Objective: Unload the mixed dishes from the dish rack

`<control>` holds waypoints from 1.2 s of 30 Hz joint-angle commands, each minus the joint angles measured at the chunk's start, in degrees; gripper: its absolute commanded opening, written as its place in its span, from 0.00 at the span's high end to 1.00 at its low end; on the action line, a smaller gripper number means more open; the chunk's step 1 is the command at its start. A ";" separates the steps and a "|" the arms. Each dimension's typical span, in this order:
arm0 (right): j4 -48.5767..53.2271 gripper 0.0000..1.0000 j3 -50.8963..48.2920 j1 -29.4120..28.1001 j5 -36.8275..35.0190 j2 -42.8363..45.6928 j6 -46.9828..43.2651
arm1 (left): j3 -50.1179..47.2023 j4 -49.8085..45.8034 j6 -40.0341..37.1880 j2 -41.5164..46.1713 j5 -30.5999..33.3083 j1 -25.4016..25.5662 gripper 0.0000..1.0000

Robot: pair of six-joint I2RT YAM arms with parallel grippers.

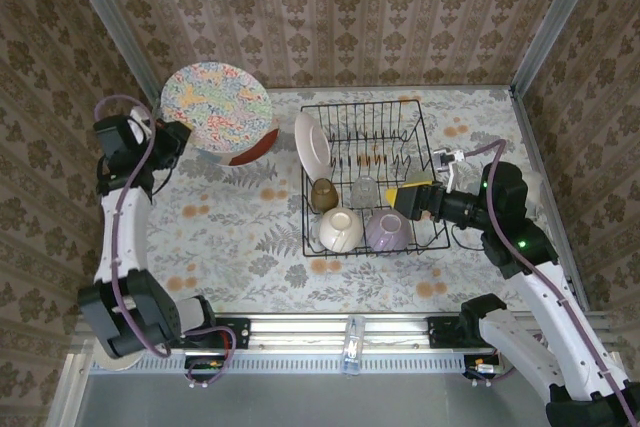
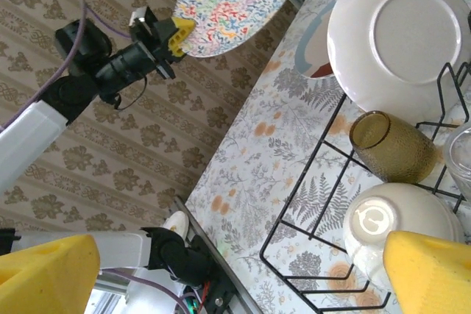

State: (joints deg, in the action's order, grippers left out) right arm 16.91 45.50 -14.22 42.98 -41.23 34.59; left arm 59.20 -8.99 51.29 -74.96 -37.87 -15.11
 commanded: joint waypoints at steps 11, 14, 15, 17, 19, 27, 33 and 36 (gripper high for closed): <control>1.81 0.00 -1.73 -1.33 -2.03 0.95 -1.79 | 5.06 9.47 -0.37 -18.96 -2.29 0.42 1.00; 2.44 0.00 -1.73 -1.54 -2.48 1.22 -1.91 | 6.85 10.39 -1.00 -22.72 -3.14 0.63 1.00; 2.81 0.00 -1.75 -1.69 -2.91 1.38 -1.93 | 7.73 10.35 -1.26 -24.00 -3.41 0.62 1.00; 3.29 0.00 -1.90 -1.84 -3.33 1.71 -2.14 | 8.72 10.55 -1.29 -26.19 -4.05 0.69 1.00; 3.60 0.00 -1.99 -2.03 -3.67 2.08 -2.05 | 9.24 11.65 -1.10 -28.08 -4.49 0.79 1.00; 4.22 0.00 -2.43 -2.63 -4.57 2.87 -1.63 | 11.04 14.22 -0.10 -33.37 -6.15 1.79 1.00; 4.43 0.00 -2.44 -3.18 -5.03 2.85 -1.57 | 11.30 15.67 0.69 -35.99 -5.99 2.01 1.00; 4.62 0.00 -2.52 -3.43 -5.49 2.82 -1.55 | 11.37 15.98 0.66 -36.51 -5.84 1.98 0.97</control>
State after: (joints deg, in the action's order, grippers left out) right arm 20.01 43.62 -17.15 38.92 -39.20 33.32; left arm 67.92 3.16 51.42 -111.35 -41.04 -13.15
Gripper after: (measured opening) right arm 0.999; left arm 0.065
